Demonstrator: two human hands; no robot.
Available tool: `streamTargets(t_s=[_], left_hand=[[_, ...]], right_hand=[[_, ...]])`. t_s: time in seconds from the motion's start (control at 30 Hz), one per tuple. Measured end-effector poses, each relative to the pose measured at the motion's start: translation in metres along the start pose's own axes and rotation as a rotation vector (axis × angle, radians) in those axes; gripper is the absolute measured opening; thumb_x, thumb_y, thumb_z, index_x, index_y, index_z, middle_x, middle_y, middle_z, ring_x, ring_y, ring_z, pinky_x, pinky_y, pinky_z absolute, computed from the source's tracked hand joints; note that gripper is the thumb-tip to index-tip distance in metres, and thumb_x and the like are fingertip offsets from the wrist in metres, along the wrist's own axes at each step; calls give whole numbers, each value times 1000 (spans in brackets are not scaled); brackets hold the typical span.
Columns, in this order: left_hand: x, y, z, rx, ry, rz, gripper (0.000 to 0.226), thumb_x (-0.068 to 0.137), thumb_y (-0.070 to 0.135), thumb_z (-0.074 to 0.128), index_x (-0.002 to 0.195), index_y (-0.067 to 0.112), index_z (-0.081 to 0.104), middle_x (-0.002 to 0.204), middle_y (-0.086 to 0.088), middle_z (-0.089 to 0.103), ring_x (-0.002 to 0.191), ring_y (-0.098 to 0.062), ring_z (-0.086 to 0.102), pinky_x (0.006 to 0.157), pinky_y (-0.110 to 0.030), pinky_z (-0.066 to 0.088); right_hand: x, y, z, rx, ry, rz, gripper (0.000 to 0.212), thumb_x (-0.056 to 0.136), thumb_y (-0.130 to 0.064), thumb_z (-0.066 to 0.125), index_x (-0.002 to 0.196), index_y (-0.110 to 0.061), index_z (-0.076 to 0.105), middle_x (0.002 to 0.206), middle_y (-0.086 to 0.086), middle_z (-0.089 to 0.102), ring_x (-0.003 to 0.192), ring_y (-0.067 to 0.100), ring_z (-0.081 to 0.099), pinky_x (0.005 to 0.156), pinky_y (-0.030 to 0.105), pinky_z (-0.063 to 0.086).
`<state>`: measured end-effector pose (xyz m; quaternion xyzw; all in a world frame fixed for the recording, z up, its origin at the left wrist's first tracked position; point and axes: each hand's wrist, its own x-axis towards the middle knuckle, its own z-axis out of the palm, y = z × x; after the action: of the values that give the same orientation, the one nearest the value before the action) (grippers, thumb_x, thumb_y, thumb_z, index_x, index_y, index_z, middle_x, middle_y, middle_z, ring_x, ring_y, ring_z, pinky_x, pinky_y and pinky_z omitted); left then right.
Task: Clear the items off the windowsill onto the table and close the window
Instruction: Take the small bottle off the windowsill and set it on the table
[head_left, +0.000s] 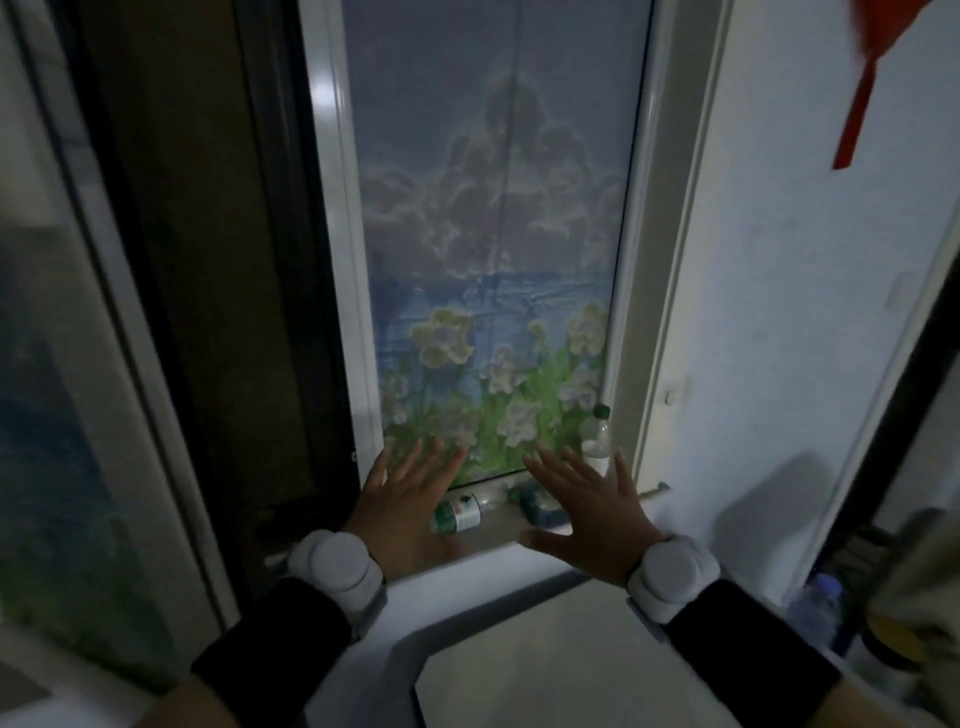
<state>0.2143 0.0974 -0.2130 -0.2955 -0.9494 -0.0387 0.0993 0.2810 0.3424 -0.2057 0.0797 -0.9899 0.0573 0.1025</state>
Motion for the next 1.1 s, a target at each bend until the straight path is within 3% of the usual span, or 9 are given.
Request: streamTargets(t_s=[0.23,0.57,0.9,1.1], left_hand=[[58,-9,79,-7,-126,-99,114,62,77,57,139,45,-22,160,6,-2,146,-20,-8,116,-52,-4],[116,-35,176,-11,-270,-268,102,73,62,60,145,39,-8,160,4,5,146,-22,4,114,-56,3],[159,-56,249,-146,-224,-344,88,82,43,61,147,36,1,159,2,13,145,-21,12,116,-49,12],[184,-54,265,-133,-212,-295,86,82,39,62,147,34,6,158,0,19,143,-23,19,116,-45,19]], right_hand=[[48,29,63,0,-95,52,88,76,-80,36,147,-47,-4,161,-19,0,150,11,1,114,57,-16],[118,56,151,22,-333,81,85,83,-73,39,149,-42,-5,161,-18,-6,149,12,-3,113,63,-15],[161,84,208,72,-431,106,82,86,-66,43,149,-43,-4,161,-18,-3,150,15,1,113,63,-12],[170,93,221,89,-440,106,80,86,-67,41,149,-43,-4,161,-19,-4,150,13,1,113,62,-14]])
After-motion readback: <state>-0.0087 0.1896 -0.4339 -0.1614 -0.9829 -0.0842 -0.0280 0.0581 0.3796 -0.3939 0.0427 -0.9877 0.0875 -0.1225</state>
